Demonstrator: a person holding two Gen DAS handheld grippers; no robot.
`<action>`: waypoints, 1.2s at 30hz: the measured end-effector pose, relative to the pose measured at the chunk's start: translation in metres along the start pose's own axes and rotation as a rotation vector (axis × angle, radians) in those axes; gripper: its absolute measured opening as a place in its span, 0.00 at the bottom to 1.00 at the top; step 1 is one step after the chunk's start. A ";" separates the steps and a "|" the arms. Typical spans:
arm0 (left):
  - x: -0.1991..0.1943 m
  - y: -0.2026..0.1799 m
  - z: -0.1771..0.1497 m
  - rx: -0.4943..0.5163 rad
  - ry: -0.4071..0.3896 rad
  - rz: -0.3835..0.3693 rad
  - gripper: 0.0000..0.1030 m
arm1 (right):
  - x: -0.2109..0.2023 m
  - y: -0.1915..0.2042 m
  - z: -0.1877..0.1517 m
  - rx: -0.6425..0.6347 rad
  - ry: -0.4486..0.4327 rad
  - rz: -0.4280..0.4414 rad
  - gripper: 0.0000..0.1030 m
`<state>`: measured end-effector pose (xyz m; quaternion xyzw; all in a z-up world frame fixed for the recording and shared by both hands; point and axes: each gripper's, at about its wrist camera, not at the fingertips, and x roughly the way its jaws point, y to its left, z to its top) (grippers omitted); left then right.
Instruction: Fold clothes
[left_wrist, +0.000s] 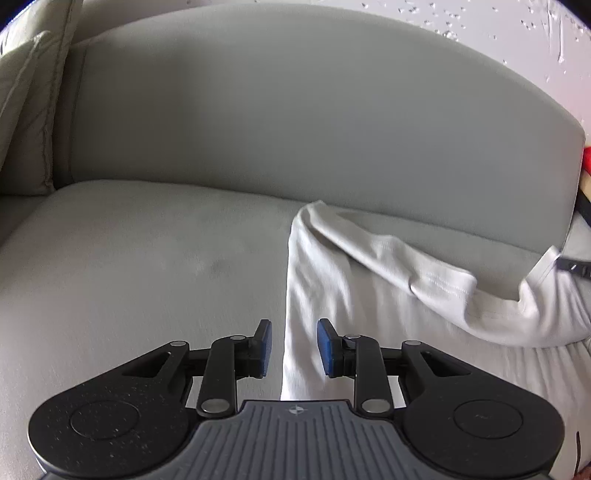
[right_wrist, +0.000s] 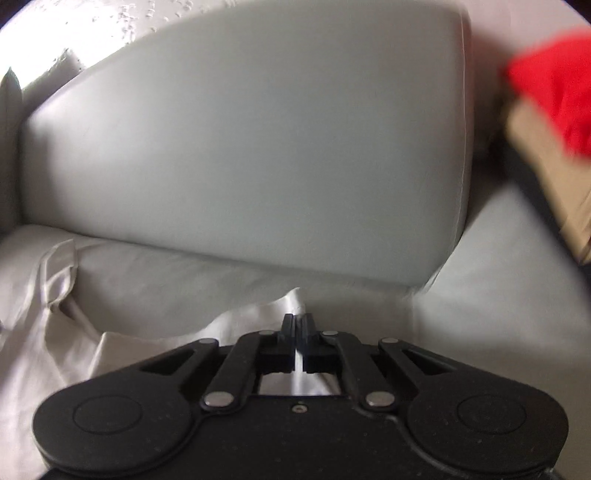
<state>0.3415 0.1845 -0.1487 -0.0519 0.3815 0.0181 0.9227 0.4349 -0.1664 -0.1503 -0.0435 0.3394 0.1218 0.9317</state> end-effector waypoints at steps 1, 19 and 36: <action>0.001 0.000 0.002 0.001 -0.004 0.006 0.26 | -0.003 -0.005 0.004 0.035 -0.038 -0.069 0.03; 0.088 0.015 0.103 -0.103 0.059 -0.139 0.32 | 0.030 -0.084 -0.009 0.558 0.104 0.033 0.05; 0.096 0.000 0.102 0.035 -0.044 0.059 0.04 | 0.021 -0.066 -0.027 0.475 0.001 -0.062 0.04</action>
